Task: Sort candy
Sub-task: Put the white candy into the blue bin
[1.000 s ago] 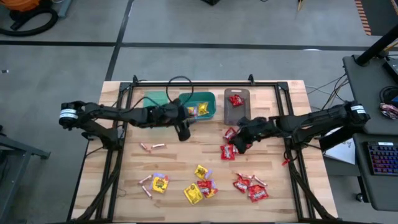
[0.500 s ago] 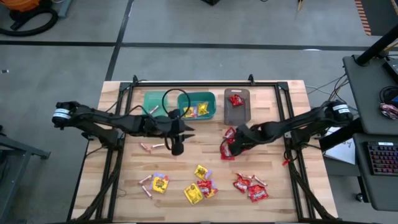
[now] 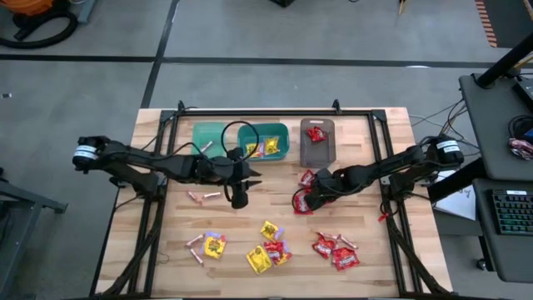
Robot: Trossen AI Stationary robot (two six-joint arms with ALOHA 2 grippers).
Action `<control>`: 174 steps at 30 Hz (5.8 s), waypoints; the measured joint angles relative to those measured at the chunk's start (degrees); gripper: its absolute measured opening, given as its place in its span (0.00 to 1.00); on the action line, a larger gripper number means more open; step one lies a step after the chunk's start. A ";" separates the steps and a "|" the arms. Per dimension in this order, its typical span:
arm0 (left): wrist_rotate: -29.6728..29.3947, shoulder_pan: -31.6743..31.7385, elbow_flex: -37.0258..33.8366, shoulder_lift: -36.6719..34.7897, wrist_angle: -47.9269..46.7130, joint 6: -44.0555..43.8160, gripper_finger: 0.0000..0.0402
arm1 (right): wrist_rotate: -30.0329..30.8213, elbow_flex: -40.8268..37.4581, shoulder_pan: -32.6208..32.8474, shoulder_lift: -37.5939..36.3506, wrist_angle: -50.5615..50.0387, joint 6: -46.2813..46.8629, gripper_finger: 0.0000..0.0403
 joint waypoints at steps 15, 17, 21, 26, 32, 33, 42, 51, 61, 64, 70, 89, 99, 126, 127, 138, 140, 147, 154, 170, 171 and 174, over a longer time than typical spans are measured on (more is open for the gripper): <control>0.15 -1.28 -0.13 0.16 1.67 -3.92 0.21 | -0.68 -0.07 0.09 -5.16 -1.25 -5.47 0.08; 0.15 -2.16 -0.37 0.16 3.24 -4.10 0.22 | -0.48 -0.07 0.10 -7.70 -1.58 -7.05 0.09; 0.22 -4.41 -2.06 0.16 9.00 -4.11 0.26 | 1.84 -0.07 0.36 -12.97 0.25 -12.76 0.09; 0.30 -6.28 -7.20 0.19 22.00 -5.41 0.33 | 2.88 -0.09 1.50 -16.28 15.23 -28.46 0.09; 0.24 -6.75 -13.12 0.19 38.00 -6.60 0.38 | 2.80 -0.07 3.23 -12.72 39.44 -50.16 0.09; 0.24 -6.75 -13.89 0.19 40.54 -6.64 0.38 | 2.63 -0.07 3.28 -11.63 42.59 -52.86 0.09; 0.22 -6.82 -17.25 0.19 51.71 -6.67 0.38 | 0.83 0.15 3.19 -1.79 63.49 -65.23 0.08; 0.20 -6.86 -17.23 0.19 52.77 -6.69 0.38 | 0.83 4.63 2.93 1.42 64.23 -69.11 0.08; 0.05 -6.86 -16.32 7.35 64.71 -4.42 0.38 | 0.85 9.55 1.38 4.35 62.44 -69.98 0.08; 0.02 -6.80 -15.99 8.10 65.31 -4.06 0.37 | 0.85 10.14 1.42 4.52 61.44 -70.50 0.09; -1.39 -6.54 -16.20 7.86 64.97 -3.09 0.21 | 1.35 10.27 1.40 4.52 60.70 -70.70 0.16; -14.79 6.54 -16.17 -14.71 15.25 -8.30 0.06 | 1.54 11.65 -8.66 1.81 47.81 -64.52 0.44; -11.41 31.18 -16.61 -21.75 -16.64 -23.60 0.07 | 1.49 12.09 -12.14 2.16 45.73 -64.45 0.45; -6.83 28.37 -16.06 -20.49 -11.79 -19.26 0.27 | 1.01 12.11 -10.74 1.81 31.06 -45.17 0.46; -6.73 26.84 -16.06 -20.68 -10.08 -18.60 0.27 | 0.95 12.11 -10.47 1.81 29.57 -43.94 0.46; -6.67 10.67 -16.06 -20.49 7.34 -5.50 0.27 | -3.00 15.19 -7.10 1.92 1.13 -24.08 0.46; -6.69 9.28 -16.06 -20.49 8.39 -4.44 0.27 | -1.43 16.08 -6.45 2.23 -5.12 -21.29 0.46; -6.84 8.24 -16.06 -20.14 8.38 -4.31 0.27 | 1.33 16.35 -5.21 3.02 -18.71 -14.08 0.41; -6.84 8.24 -16.09 -17.40 9.40 -4.37 0.27 | 1.37 15.98 -3.78 3.28 -18.30 -10.15 0.39; -7.34 8.24 -16.17 -13.17 12.52 -2.93 0.27 | 1.27 15.87 -2.93 12.33 -14.58 -8.12 0.39; -7.34 8.24 -16.17 -13.18 12.52 -2.93 0.27 | 1.29 15.87 -2.93 12.69 -14.44 -8.12 0.39; -7.34 8.24 -16.17 -13.23 12.60 -2.93 0.27 | 1.29 15.89 -2.93 13.23 -14.04 -8.12 0.38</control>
